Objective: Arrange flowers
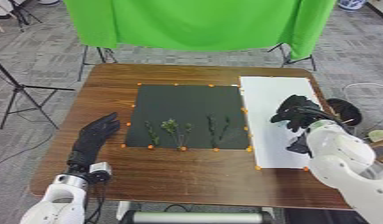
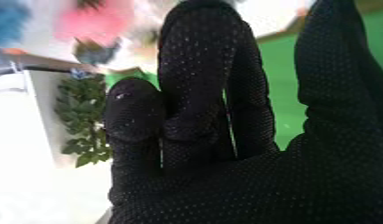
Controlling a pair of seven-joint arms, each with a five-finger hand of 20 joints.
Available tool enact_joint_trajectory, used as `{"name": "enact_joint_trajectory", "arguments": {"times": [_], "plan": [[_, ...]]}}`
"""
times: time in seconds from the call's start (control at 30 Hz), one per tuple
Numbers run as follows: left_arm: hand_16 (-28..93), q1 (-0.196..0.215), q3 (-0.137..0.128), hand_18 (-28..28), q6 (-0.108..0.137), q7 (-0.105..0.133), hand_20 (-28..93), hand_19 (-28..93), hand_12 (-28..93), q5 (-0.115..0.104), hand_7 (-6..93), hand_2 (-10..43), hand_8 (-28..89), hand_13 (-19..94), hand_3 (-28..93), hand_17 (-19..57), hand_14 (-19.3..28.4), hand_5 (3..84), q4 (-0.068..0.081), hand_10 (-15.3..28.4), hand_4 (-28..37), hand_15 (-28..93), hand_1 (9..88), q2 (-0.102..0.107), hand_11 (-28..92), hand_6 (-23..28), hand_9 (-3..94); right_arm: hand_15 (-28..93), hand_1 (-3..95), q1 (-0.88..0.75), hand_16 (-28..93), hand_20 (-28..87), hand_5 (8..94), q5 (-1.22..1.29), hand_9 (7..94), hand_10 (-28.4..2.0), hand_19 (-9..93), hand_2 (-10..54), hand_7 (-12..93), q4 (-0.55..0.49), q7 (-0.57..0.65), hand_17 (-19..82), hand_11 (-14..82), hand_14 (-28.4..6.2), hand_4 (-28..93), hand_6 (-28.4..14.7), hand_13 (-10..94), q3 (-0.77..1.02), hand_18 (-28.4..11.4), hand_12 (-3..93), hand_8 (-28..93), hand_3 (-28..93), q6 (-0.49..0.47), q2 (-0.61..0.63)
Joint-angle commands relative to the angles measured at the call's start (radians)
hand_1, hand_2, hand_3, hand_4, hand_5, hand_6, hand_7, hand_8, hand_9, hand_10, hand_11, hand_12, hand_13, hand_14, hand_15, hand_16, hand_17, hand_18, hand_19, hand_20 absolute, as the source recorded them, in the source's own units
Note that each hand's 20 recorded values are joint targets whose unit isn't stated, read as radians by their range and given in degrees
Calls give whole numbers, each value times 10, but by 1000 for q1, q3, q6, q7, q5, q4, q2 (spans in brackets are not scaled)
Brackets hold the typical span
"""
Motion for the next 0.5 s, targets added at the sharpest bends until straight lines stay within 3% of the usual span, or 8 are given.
{"name": "enact_joint_trajectory", "arguments": {"times": [0.03, 0.33, 0.43, 0.5], "plan": [[-2, 17, 11, 97, -14, -21, 162, 18, 110, -5, 110, -95, -65, 344, 704, 71, 144, 433, 12, 123, -226, 97, 262, -9, 151, 22, 417, 448, 346, -20, 298, 294, 599, -18, 676, -146, 921, -95, 200, 25, 26, 640, 154, -35, -83, 18, 907, -10, -99, 196, -80, 700, 0, -9], [-2, 15, 11, 97, -19, -26, 162, 18, 109, -4, 111, -95, -66, 343, 703, 71, 144, 434, 13, 123, -225, 96, 263, -5, 150, 22, 417, 452, 395, -51, 295, 293, 626, -33, 704, -138, 924, -95, 214, 41, 38, 642, 168, -30, -94, 25, 914, -29, -97, 196, -87, 708, 46, -19], [-2, 16, 10, 97, -19, -28, 162, 18, 110, -3, 111, -95, -66, 343, 703, 71, 143, 433, 12, 123, -225, 96, 263, -5, 151, 21, 417, 450, 464, -51, 297, 299, 651, -42, 729, -135, 922, -95, 211, 42, 41, 652, 181, -25, -125, 20, 926, -49, -91, 193, 47, 682, 93, -17], [-2, 18, 8, 97, -19, -27, 162, 18, 110, -4, 110, -95, -66, 343, 703, 71, 143, 434, 11, 123, -224, 96, 262, -3, 151, 22, 418, 454, 515, -51, 299, 309, 676, -53, 765, -130, 923, -95, 212, 43, 43, 659, 143, -21, -127, 16, 935, -65, -88, 256, 85, 653, 153, -16]]}}
